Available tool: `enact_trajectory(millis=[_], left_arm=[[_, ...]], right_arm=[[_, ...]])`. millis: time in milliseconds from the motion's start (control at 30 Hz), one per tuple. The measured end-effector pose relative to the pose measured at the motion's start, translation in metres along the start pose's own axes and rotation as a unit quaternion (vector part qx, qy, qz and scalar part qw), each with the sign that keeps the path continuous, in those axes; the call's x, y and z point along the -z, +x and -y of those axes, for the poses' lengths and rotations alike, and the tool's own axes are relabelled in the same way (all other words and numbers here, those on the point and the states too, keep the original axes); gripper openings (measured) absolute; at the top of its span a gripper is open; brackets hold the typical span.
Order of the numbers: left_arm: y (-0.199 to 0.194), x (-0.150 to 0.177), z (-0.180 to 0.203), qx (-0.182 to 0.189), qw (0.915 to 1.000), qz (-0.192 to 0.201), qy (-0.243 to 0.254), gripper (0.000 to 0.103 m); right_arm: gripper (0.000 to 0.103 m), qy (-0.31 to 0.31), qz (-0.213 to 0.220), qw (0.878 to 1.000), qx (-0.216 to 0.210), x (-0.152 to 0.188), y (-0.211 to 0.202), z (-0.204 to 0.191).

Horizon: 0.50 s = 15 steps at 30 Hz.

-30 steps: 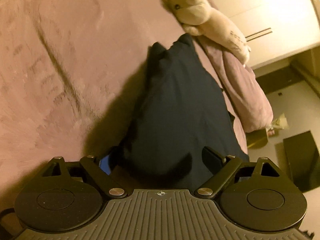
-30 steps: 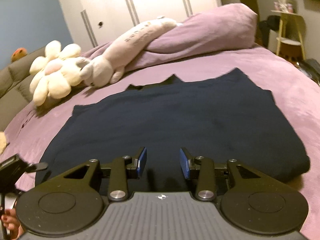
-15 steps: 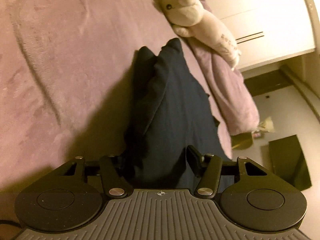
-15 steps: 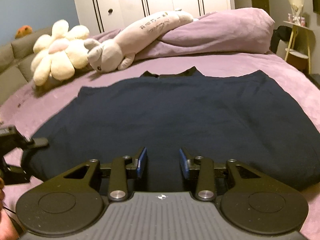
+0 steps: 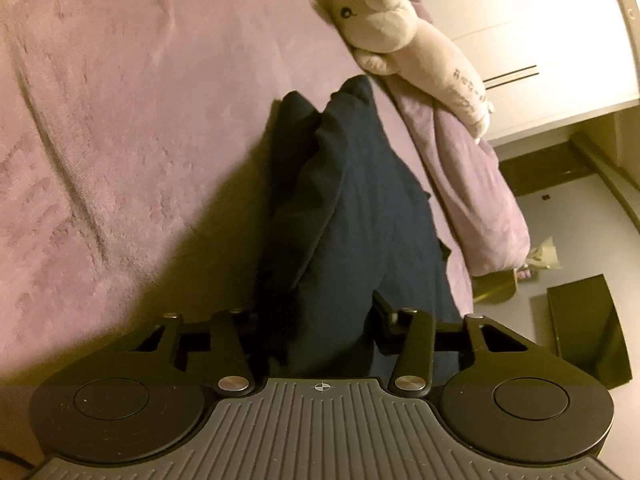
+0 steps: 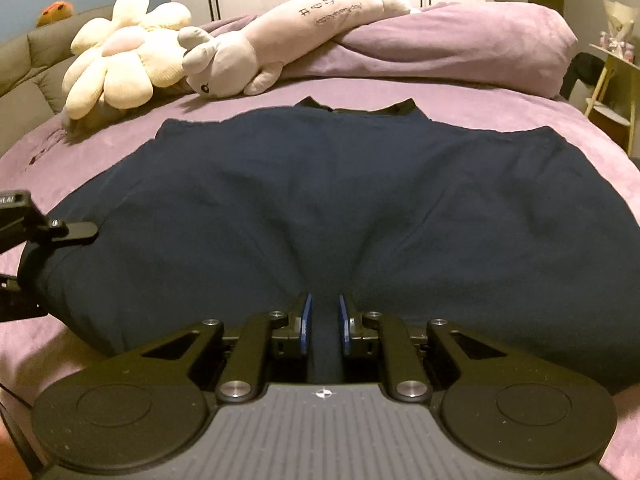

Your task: Fold large clothes

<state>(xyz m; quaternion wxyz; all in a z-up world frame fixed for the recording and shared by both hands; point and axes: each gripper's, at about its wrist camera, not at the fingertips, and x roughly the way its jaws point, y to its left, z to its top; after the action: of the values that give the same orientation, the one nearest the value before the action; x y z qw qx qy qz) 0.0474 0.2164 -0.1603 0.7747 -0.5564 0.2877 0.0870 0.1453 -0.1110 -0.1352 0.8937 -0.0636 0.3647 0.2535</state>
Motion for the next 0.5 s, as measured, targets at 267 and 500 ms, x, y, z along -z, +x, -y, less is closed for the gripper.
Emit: enact_trajectory(millis=[267,500], left_arm=[[-0.004,0.0,0.018,-0.001,0.9998,0.007,0.02,0.045],[-0.008,-0.001,0.033,-0.011,0.9985,0.014,0.051,0.044]], right_arm=[[0.013,-0.029,-0.013,0.999,0.001,0.01,0.014,0.002],[0.013,-0.042,-0.006,0.999,0.012,0.005,0.003,-0.009]])
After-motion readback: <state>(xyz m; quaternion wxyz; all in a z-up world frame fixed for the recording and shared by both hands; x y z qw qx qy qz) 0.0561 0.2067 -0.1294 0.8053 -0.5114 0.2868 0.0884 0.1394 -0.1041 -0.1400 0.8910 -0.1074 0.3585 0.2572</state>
